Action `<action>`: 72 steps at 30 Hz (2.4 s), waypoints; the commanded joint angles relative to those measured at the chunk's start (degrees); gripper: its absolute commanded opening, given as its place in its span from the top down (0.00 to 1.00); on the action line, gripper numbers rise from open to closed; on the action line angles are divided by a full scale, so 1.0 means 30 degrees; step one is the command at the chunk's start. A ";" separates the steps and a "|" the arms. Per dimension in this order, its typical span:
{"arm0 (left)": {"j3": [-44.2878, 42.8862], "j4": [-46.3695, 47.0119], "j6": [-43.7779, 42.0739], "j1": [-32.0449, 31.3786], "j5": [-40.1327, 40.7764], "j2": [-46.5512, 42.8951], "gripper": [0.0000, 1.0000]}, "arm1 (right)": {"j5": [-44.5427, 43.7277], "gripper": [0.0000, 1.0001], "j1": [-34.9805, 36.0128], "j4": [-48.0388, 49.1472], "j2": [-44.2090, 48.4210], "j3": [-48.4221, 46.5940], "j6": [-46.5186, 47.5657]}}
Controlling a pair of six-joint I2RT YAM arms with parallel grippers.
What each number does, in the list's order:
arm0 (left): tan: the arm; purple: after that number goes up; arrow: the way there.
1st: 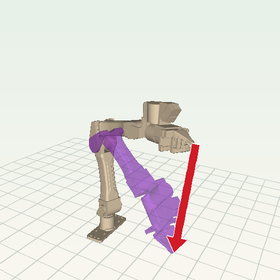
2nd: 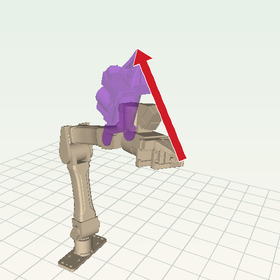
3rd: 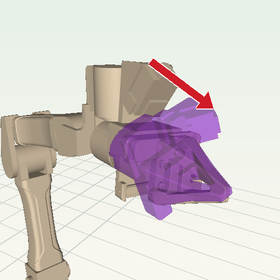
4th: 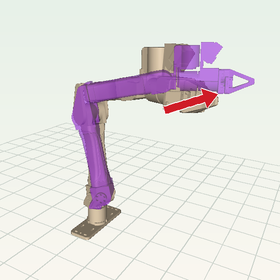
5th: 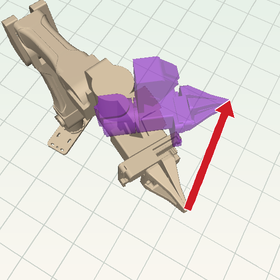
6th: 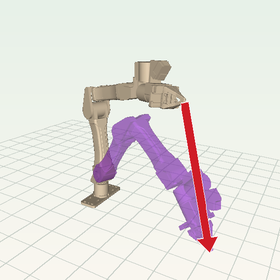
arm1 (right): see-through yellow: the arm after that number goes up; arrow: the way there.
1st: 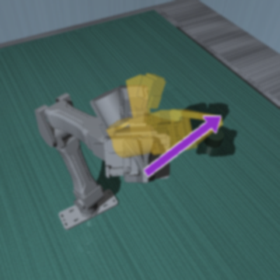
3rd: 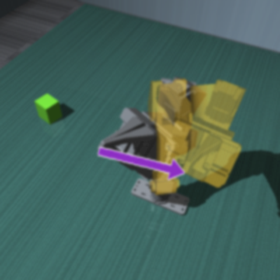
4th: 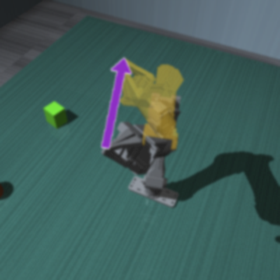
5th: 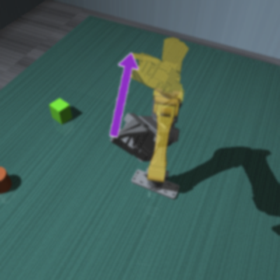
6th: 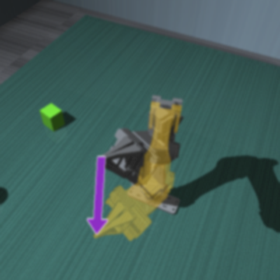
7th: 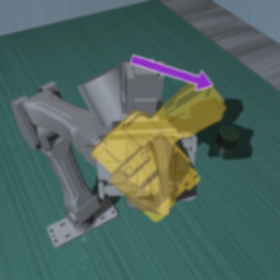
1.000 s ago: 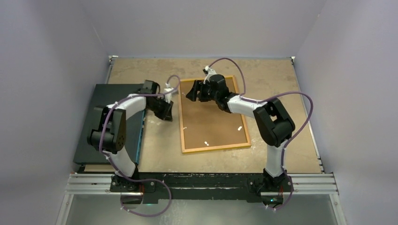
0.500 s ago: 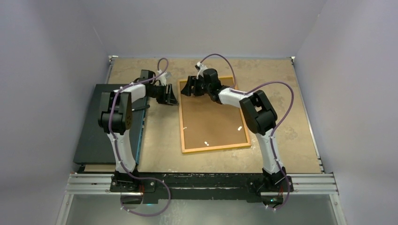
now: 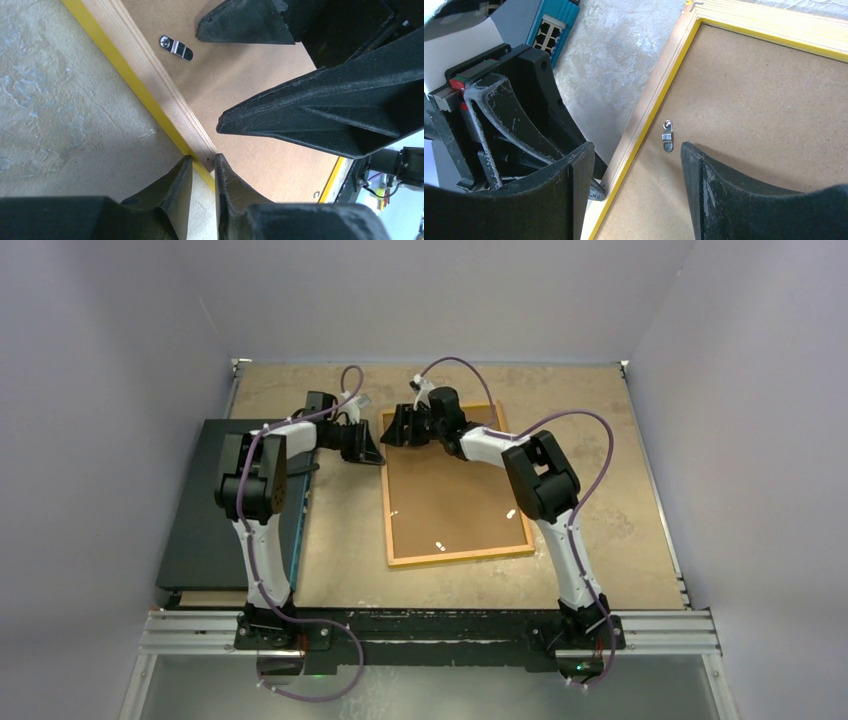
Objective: Put the photo into the frame
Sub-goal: Install the photo frame at the center of the board.
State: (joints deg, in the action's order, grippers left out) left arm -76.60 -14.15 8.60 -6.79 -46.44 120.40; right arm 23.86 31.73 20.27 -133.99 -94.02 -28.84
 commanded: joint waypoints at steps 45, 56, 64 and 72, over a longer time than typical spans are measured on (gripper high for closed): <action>0.0777 0.0360 -0.0505 0.0001 0.1079 -0.0018 0.92 | 0.2126 0.45 -0.0160 0.2851 -0.1288 0.0341 -0.1855; 0.0724 0.0339 -0.0466 -0.0008 0.1064 -0.0116 0.93 | 0.1011 0.47 0.0207 0.3178 -0.1296 0.0614 -0.2621; 0.0685 0.0271 -0.0465 0.0021 0.1057 -0.0215 0.93 | -0.1541 0.48 0.0727 0.5134 -0.0545 0.2859 -0.4890; 0.0812 0.0245 -0.0574 0.0004 0.1086 -0.0285 0.93 | -0.4343 0.48 0.1203 0.5924 0.0294 0.4162 -0.6555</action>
State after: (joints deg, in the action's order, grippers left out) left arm -75.09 -12.08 9.89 -6.15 -47.27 119.94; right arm 16.23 34.48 41.01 -134.58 -83.64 -45.41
